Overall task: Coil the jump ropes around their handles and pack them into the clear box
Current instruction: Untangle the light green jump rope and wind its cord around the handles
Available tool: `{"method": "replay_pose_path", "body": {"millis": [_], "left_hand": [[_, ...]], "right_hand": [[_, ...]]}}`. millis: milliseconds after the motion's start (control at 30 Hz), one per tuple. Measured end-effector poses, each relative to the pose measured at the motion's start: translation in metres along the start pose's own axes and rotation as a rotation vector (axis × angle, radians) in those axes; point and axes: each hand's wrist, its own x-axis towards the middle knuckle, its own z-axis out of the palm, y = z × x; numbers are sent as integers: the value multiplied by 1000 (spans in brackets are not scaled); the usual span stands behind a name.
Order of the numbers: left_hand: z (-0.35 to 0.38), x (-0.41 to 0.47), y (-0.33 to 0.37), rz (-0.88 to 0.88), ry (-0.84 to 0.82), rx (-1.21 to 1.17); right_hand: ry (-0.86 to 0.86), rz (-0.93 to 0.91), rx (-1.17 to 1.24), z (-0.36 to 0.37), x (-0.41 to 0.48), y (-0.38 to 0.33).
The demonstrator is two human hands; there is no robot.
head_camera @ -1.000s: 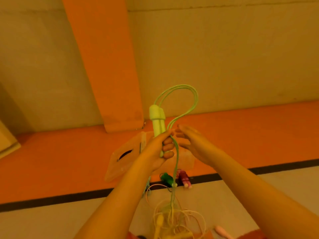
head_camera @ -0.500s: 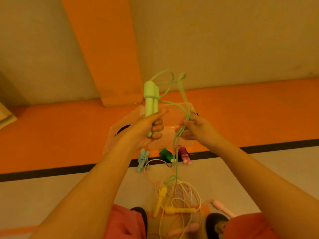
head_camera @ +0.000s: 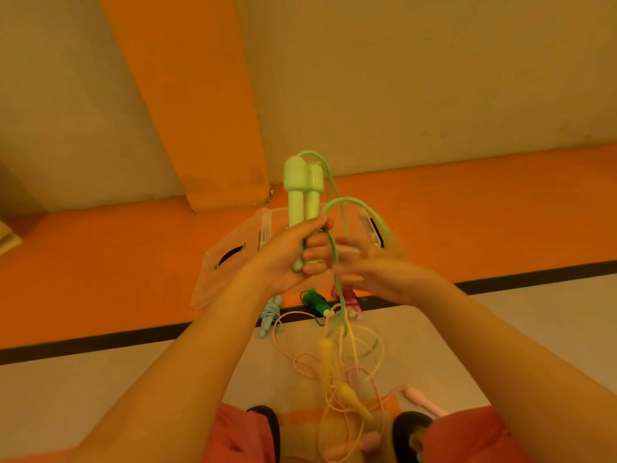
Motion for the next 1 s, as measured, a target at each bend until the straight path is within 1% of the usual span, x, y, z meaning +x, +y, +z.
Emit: {"method": "replay_pose_path", "body": {"millis": [67,167,200,233,300,433,533,600,633,700,800,900,1000], "left_hand": [[3,0,2,14,-18,-33],[2,1,2,21,-5,-88],[1,2,3,29,5,-104],[0,3,3,43,20,-106],[-6,5,4,90,66,-69],[-27,7,0,108,216,81],[-39,3,-8,69,321,332],[-44,1,-14,108,365,497],[-44,0,-16,124,365,544],[-40,-4,-19,120,316,602],[-33,-7,-28,31,200,699],[-30,-3,-33,-12,184,654],[-26,-3,-36,1,177,612]], "right_hand": [[26,61,-208,9,6,20],[158,-2,-632,13,18,38],[212,-16,-737,11,21,41],[256,-17,-758,9,22,42],[318,-19,-678,7,23,40],[372,-124,-353,11,8,10],[347,-236,-166,15,-9,-21],[333,-279,-31,16,-20,-35],[328,-298,4,17,-24,-40],[321,-337,30,20,-28,-45],[322,-383,63,24,-30,-48],[335,-410,95,23,-31,-49],[360,-424,133,17,-33,-48]]}}
